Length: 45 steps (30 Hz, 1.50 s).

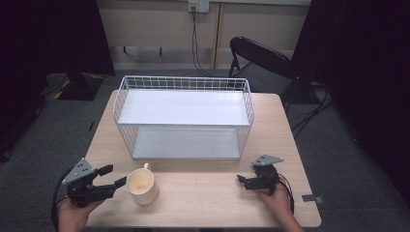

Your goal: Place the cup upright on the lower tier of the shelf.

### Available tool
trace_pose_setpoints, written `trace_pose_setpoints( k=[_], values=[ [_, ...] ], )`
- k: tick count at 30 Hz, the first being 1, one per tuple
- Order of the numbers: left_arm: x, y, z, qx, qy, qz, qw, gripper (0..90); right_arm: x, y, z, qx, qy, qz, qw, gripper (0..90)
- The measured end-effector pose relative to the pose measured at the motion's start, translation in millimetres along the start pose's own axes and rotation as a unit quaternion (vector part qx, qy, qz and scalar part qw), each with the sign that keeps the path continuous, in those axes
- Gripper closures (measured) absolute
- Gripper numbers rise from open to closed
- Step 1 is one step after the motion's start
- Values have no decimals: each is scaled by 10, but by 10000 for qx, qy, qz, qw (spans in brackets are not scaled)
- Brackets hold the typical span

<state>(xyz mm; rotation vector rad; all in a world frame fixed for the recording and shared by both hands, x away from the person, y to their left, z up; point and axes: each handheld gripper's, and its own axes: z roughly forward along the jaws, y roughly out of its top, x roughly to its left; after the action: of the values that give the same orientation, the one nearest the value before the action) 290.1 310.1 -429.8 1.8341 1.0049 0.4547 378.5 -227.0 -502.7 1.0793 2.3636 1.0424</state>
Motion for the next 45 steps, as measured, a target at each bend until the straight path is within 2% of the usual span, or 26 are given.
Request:
trace_pose_setpoints(
  k=[6,19,30,31,38,45],
  values=[
    [-56,43,57,-99,-136,-51,9998,311,-1,0,1,-1,0,-4,10000,158],
    [-128,62,142,-111,-33,42,9999,399,-1,1,1,-1,3,-5,10000,157],
    [-126,39,199,-159,3,-14,9999,487,-1,1,1,-1,3,-7,10000,157],
    [-130,30,215,-130,77,91,9998,492,-1,1,1,-2,2,-7,10000,157],
    [-142,9,250,-187,30,81,9998,585,-1,1,1,1,4,-2,10000,157],
    [-172,-31,322,-71,44,185,9998,642,-2,1,1,-2,2,-8,10000,157]
  ],
)
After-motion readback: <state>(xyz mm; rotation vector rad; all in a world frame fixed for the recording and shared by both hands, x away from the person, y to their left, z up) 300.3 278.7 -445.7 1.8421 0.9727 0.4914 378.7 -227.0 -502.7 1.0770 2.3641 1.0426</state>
